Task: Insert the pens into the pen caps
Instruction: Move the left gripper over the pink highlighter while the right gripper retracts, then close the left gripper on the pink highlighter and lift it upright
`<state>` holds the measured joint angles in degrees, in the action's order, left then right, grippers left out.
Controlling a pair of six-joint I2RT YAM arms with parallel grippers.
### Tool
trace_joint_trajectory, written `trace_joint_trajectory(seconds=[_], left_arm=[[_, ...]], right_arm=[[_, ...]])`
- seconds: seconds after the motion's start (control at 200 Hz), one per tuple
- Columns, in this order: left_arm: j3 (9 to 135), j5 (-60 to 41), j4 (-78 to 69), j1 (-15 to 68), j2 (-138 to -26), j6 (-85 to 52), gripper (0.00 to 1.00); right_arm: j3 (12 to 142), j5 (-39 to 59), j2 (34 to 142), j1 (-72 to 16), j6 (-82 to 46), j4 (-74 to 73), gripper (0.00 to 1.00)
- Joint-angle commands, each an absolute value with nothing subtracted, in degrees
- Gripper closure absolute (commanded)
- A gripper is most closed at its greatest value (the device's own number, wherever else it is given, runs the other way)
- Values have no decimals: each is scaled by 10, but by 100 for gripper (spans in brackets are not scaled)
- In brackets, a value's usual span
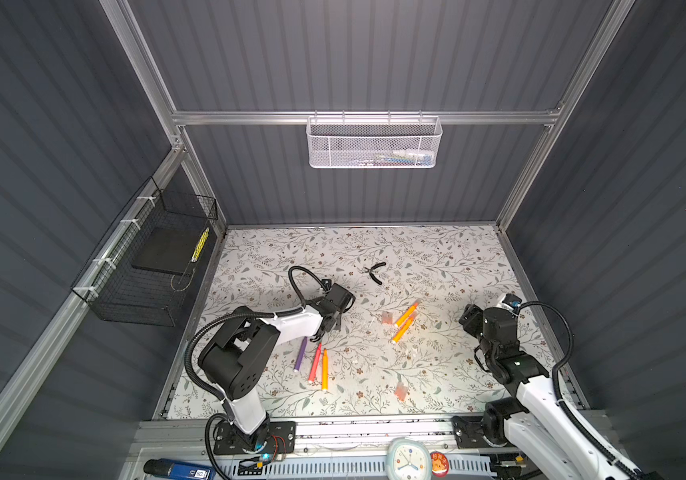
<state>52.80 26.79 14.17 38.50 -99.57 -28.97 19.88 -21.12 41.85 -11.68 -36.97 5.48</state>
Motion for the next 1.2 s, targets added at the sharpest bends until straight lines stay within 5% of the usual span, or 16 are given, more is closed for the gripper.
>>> trace_joint_trajectory(seconds=[0.0,1.195], left_arm=[[541,244,156,376,-1013,-286,42],[513,212,150,354,-987,-301,96]], right_arm=[[204,-227,410,-115,-360,65,24],[162,-249,314,-115,-369,72,19]])
